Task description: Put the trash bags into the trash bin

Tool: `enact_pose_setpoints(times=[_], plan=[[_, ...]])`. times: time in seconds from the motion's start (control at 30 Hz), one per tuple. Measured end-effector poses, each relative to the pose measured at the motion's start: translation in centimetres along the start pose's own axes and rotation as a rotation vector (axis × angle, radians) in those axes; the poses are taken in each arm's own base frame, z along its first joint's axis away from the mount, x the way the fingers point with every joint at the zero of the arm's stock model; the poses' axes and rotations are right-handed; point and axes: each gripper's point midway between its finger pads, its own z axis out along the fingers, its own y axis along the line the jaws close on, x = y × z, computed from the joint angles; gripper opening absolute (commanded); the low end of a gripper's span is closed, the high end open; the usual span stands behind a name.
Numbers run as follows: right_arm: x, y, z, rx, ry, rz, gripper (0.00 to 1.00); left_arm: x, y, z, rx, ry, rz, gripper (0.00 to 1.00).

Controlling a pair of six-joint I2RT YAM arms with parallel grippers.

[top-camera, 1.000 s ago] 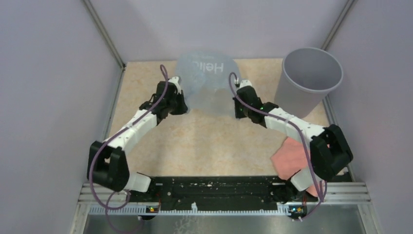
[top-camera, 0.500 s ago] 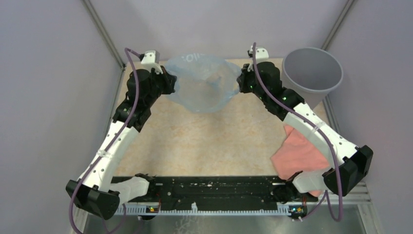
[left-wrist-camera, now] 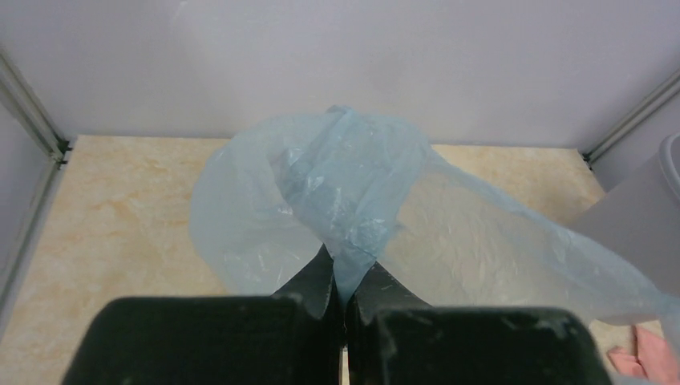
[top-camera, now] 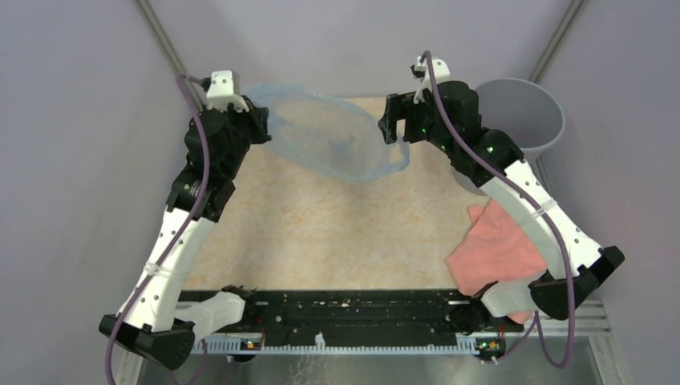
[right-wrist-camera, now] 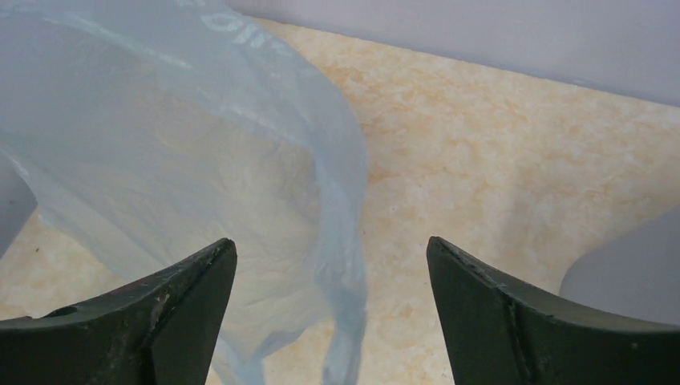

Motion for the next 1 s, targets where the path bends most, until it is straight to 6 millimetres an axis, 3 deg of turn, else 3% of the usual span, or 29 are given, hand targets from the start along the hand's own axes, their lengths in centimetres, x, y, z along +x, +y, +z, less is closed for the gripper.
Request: enact_pose_setpoints(times=[0.17,0.33,0.53,0.73,1.0], plan=[[-2.1,-1.6,-1.4,0.041,-0.017,-0.002,0.91,-1.7,0.9,-1.0,-0.045,-0.05,0.027,0.0],[-3.1,-6.0,-1.4,0.166,-0.024,0.023,0.91,-2.7,1.7,-2.1,-0.082,-0.08,0.045,0.0],[-1.2,-12.0,0.4,0.335,0.051,0.039,0.89,-3.8,1.9,-4.0,-0.083,-0.105,0.049,0.0],[1.2,-18.3,1.9,0.498,0.136,0.051,0.8,-4.4,1.4,-5.1,-0.054,-0.119,0.045,0.0],[4.0,-21.6,3.9,0.569,0.25,0.02,0.56,-3.9,0.9,-5.2,-0.022,-0.101,0.047,0.0]])
